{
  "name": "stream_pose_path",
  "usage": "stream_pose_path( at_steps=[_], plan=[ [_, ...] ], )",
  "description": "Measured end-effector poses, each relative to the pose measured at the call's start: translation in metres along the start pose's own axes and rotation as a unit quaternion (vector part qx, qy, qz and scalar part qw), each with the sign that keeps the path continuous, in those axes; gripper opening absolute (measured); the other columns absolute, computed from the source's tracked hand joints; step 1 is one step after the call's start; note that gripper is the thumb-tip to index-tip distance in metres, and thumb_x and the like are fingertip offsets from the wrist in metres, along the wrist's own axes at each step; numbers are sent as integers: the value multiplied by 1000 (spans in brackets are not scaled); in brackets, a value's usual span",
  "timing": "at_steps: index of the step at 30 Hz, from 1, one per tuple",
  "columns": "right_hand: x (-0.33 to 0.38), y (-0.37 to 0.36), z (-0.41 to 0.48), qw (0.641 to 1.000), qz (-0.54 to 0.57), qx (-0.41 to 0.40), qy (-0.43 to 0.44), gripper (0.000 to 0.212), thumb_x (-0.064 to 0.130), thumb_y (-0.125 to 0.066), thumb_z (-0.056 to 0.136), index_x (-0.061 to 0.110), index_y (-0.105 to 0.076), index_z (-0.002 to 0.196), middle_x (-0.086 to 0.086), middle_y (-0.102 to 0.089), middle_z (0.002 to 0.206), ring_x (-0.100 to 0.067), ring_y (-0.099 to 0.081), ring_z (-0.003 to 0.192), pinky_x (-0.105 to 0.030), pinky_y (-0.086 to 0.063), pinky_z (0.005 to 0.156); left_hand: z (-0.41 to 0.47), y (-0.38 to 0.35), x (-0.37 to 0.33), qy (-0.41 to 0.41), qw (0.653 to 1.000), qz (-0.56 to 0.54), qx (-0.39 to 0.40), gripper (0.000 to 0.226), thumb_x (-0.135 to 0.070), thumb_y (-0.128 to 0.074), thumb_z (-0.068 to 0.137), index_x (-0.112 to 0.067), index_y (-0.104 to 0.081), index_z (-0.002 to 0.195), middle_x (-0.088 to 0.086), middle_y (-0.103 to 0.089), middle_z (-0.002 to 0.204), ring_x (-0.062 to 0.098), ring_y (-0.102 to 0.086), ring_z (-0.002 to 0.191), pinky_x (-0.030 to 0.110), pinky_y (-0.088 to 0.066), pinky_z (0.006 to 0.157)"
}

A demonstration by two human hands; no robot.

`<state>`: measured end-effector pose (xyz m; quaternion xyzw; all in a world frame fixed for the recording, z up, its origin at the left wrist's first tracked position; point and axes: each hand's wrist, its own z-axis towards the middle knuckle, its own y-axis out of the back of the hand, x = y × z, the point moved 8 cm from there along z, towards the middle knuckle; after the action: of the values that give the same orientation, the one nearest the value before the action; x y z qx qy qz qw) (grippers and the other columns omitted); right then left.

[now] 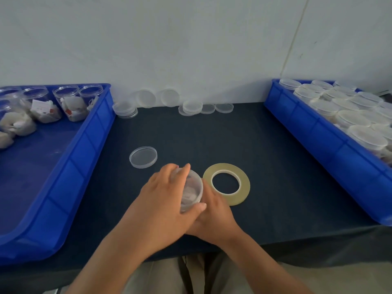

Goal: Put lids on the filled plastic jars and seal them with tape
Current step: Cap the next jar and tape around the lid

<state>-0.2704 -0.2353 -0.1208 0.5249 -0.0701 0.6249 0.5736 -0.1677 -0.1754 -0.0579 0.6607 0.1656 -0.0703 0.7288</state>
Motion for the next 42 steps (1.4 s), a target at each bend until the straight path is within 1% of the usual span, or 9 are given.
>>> stream_pose_path(
  at_steps=[5, 10, 16, 22, 25, 30, 33, 37, 42],
  plan=[
    [0, -6, 0, 998, -19, 52, -20, 38, 54, -69, 80, 48, -49, 112, 32, -53, 100, -1, -60, 90, -25, -53, 71, 5, 10, -41, 29, 985, 122, -115, 79, -96, -17, 75, -31, -43, 112, -10, -53, 102, 14, -55, 94, 32, -50, 83],
    [0, -2, 0, 995, 74, 70, -9, 57, 35, -91, 72, 40, -58, 118, 21, -68, 110, -8, -70, 104, -28, -60, 79, 22, 11, -43, -141, 986, 81, -39, 34, -71, -54, 89, -38, -46, 91, -17, -55, 86, 6, -56, 85, 26, -48, 76],
    [-2, -8, -1, 992, 96, 78, -8, 71, 47, -94, 73, 35, -56, 132, 15, -68, 122, -13, -69, 114, -38, -61, 85, 14, 26, -25, -239, 965, -107, 15, 30, -63, -64, 87, -39, -77, 100, -28, -61, 137, -8, -43, 139, 16, -39, 107],
    [10, 1, -2, 999, -29, -13, 5, 81, 72, -80, 76, 39, -49, 142, 32, -61, 123, 9, -62, 110, -7, -47, 84, 0, 16, 8, -51, 998, -4, 40, 87, -78, -42, 83, -49, -17, 161, -30, -18, 151, -11, -18, 133, 8, -30, 90],
    [17, 1, -3, 996, -77, -28, 21, 65, 71, -58, 93, 27, -53, 141, 26, -59, 123, 10, -58, 108, -6, -45, 85, -5, 8, -11, -21, 999, 43, 19, 79, -70, -33, 92, -42, -6, 160, -17, -15, 157, 5, -20, 146, 18, -34, 103],
    [13, -2, 1, 997, -80, 15, 1, 32, 51, -53, 90, 37, -47, 118, 17, -60, 102, -6, -60, 84, -27, -54, 64, 10, 0, -42, 62, 980, 173, -71, 76, -85, -14, 86, -31, -49, 126, 0, -50, 122, 21, -51, 116, 41, -48, 99],
    [8, 0, 1, 998, -61, 18, -1, 26, 52, -61, 86, 51, -44, 106, 33, -57, 91, 4, -62, 80, -12, -45, 59, 12, 7, -41, -20, 981, 107, -160, 45, -74, -39, 96, -35, -59, 98, -10, -54, 99, 11, -56, 93, 32, -50, 84],
    [6, 3, 0, 998, 49, 20, 13, 53, 38, -89, 76, 36, -58, 119, 23, -66, 106, -4, -70, 95, -22, -58, 70, 10, 10, -30, -204, 971, -18, -125, 23, -58, -64, 93, -36, -68, 86, -19, -61, 105, 2, -59, 96, 28, -51, 85],
    [13, -3, 5, 993, 100, 45, 42, 57, 32, -91, 78, 34, -59, 125, 18, -67, 114, -13, -71, 106, -29, -59, 80, 11, 16, -23, -260, 963, -77, -8, 37, -61, -61, 94, -42, -69, 125, -23, -62, 136, -5, -48, 136, 23, -33, 119]
  ],
)
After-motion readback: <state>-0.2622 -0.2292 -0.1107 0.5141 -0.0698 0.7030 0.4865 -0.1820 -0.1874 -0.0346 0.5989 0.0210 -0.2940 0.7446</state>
